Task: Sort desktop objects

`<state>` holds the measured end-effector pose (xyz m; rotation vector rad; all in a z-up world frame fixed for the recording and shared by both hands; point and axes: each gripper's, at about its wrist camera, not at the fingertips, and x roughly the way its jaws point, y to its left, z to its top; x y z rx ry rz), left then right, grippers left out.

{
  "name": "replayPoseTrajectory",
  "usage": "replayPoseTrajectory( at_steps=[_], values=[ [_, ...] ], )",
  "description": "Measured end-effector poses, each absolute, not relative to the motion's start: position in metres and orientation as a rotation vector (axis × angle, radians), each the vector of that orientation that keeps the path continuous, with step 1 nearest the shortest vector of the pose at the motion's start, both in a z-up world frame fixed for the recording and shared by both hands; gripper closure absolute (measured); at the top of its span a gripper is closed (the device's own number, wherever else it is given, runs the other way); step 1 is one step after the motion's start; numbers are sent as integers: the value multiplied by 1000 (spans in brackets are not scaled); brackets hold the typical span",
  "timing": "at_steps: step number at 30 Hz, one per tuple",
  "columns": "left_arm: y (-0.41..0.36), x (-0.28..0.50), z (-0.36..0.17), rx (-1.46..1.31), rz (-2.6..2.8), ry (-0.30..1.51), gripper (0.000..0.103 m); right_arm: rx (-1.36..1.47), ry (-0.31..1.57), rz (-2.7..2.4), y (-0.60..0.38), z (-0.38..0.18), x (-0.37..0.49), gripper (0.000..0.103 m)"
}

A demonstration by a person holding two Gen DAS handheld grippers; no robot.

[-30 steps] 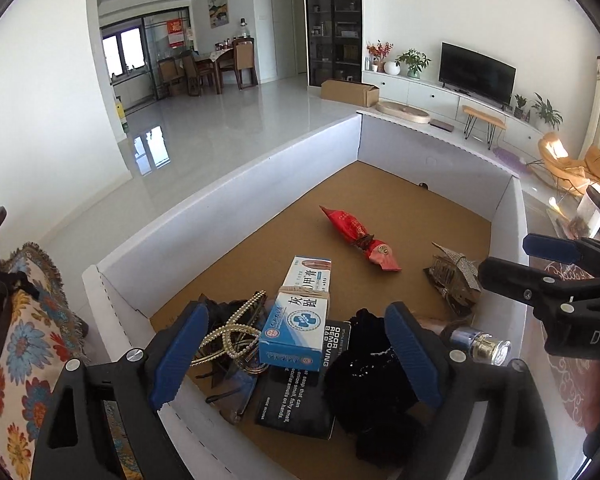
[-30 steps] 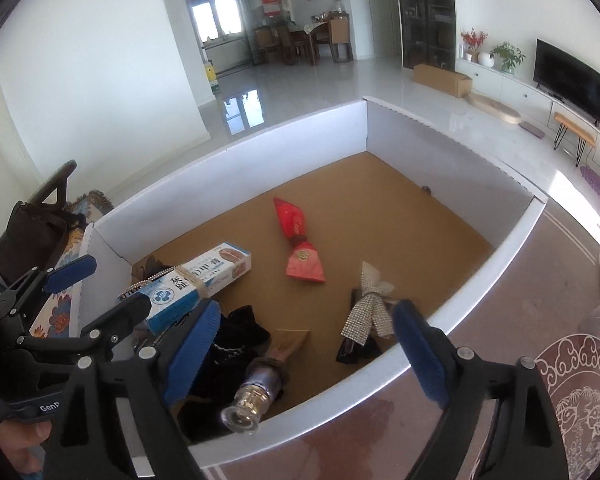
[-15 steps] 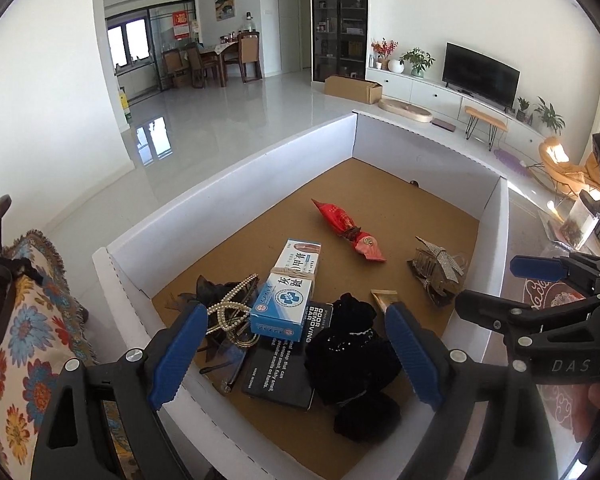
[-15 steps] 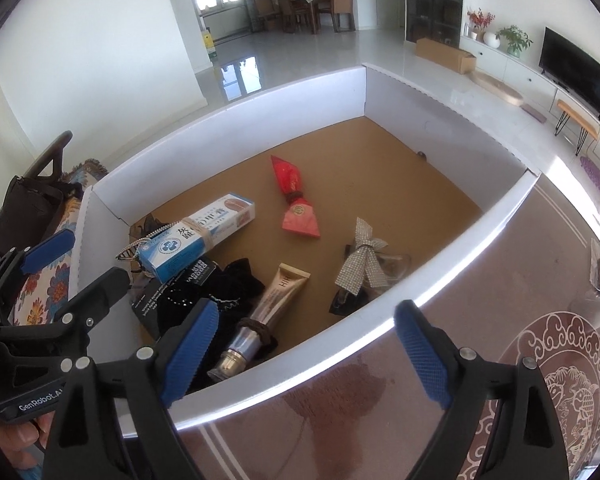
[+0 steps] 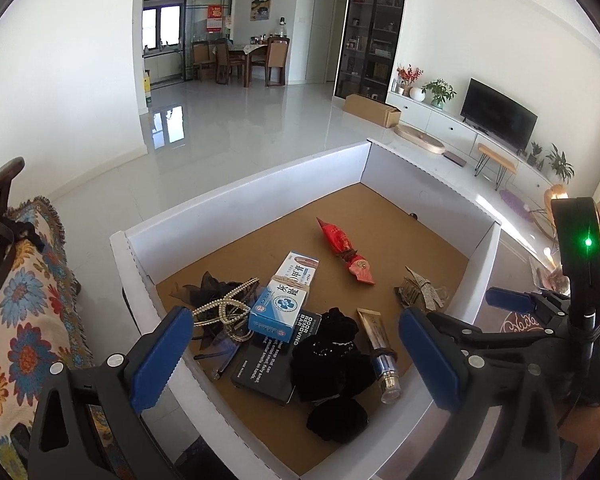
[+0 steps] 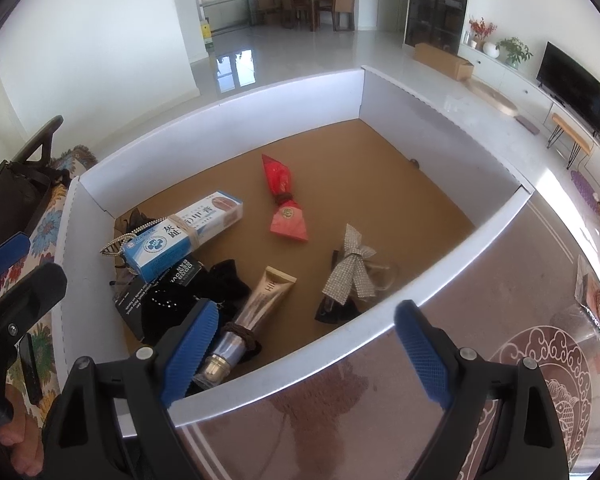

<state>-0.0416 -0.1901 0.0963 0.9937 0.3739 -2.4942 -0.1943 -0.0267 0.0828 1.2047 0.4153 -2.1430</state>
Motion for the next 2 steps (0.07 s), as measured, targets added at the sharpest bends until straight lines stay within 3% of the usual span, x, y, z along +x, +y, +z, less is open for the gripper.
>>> replayPoseTrajectory(
  at_steps=[2],
  values=[
    [-188,-41,97,986,-2485,371,0,1212,416,-2140,-28,82,-196,13]
  ],
)
